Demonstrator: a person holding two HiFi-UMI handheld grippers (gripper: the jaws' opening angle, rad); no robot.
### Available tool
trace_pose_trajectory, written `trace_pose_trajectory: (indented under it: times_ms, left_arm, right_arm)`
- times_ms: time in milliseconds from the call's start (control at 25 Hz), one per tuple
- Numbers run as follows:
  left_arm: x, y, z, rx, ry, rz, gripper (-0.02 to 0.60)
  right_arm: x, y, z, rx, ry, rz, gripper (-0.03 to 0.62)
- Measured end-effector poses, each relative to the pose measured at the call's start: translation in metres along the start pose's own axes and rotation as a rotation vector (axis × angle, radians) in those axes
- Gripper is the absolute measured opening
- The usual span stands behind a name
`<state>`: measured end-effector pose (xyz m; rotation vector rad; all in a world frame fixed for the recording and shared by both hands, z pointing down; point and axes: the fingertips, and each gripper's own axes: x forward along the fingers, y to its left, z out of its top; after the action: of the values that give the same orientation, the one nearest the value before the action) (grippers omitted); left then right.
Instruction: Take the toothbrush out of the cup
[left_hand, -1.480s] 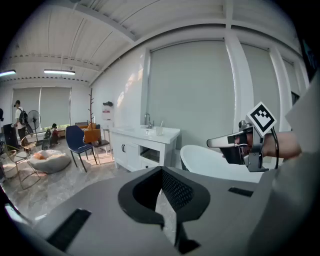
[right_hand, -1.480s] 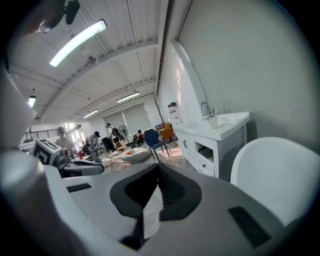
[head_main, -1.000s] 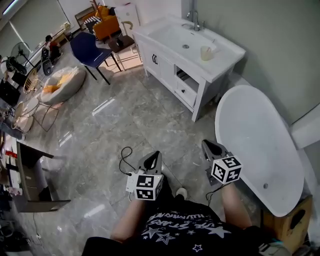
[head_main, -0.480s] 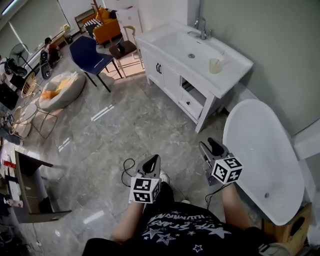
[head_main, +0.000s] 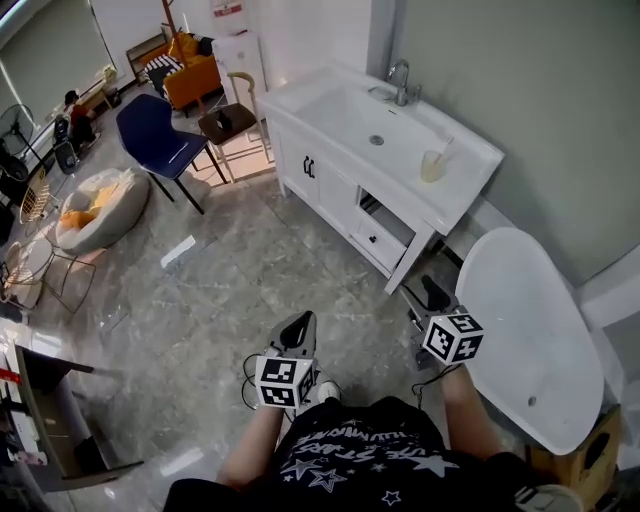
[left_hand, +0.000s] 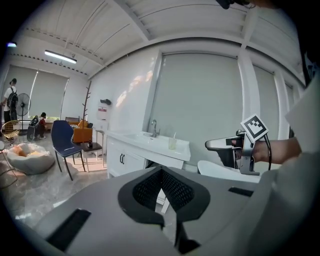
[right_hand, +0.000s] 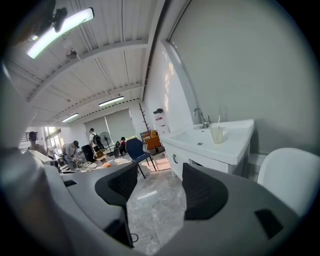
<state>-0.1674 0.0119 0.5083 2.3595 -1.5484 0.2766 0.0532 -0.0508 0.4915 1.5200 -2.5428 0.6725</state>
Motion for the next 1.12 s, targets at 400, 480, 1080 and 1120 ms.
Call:
trace_pose_trajectory:
  times_ms: [400, 480, 1080, 1120]
  left_arm:
    - [0.037, 0.037, 0.009, -0.040, 0.031, -0.045, 0.015]
    - [0.048, 0.043, 0.007, -0.063, 0.043, -0.037, 0.015]
    - [0.241, 0.052, 0.082, -0.017, 0.079, -0.049, 0.015]
    - [0.256, 0.051, 0.087, -0.011, 0.082, -0.051, 0.015]
  right_arm:
    - [0.039, -0.035, 0.011, 0.036, 0.021, -0.116, 0.276]
    - [0.052, -0.052, 0.017, 0.041, 0.019, -0.137, 0.280]
    - [0.185, -0.218, 0.121, 0.094, -0.066, -0.206, 0.285]
    - [0.192, -0.231, 0.127, 0.097, -0.066, -0.213, 0.285]
